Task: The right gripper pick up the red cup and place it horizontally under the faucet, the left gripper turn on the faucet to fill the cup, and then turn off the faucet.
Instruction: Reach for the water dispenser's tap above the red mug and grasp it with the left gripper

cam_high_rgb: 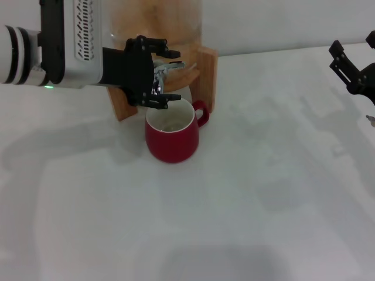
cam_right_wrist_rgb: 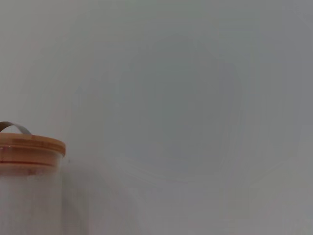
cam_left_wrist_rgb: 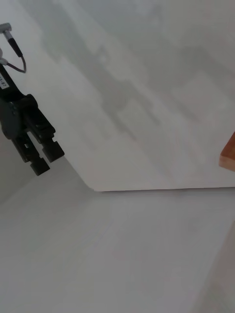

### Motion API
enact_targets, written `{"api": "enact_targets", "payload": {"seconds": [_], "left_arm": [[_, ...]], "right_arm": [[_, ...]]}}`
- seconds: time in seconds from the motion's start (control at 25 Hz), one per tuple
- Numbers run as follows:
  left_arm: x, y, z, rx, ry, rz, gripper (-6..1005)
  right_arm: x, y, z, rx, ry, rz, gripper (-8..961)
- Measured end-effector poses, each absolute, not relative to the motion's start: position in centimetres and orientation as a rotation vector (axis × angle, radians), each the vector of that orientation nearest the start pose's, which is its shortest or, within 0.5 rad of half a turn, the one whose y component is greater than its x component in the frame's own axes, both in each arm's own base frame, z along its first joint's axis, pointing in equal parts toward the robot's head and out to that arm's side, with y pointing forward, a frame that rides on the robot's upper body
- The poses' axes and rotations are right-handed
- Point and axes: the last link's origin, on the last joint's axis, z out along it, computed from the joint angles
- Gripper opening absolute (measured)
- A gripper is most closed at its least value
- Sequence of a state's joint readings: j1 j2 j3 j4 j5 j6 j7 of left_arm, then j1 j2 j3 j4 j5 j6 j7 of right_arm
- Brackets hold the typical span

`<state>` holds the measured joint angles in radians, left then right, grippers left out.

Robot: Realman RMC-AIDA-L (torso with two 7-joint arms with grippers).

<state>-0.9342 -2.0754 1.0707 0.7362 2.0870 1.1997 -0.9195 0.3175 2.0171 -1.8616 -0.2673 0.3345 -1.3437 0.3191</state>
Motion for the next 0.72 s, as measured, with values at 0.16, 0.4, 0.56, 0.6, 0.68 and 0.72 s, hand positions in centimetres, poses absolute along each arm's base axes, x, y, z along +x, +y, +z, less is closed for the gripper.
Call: {"api": "enact_targets", "payload": {"seconds": [0.16,0.4,0.56,0.6,0.68,0.72], "left_arm": [[-11.05,43.21,-3.56,-2.679,0.851,-0.092,770],[-11.29,43.25,-3.85,-2.678,0.858,-0.085,770],[-11.5,43.18,-4.11,-2.682,0.859,-0.081,769],[-11.47,43.18,-4.11,-2.682,0.859,-0.083,769],[-11.44,43.17,-4.11,-2.682,0.86,-0.084,769],[-11.4,43.16,-4.1,-2.682,0.862,-0.085,769]], "right_arm": [[32.31,31.41,3.44,-1.549,0.415,0.932,817],[32.26,31.42,3.41,-1.55,0.414,0.934,817],[32.26,31.42,3.41,-1.55,0.414,0.934,817],[32.27,31.41,3.41,-1.55,0.415,0.933,817],[32.3,31.4,3.4,-1.55,0.415,0.932,817],[32.3,31.4,3.4,-1.55,0.415,0.932,816]]}}
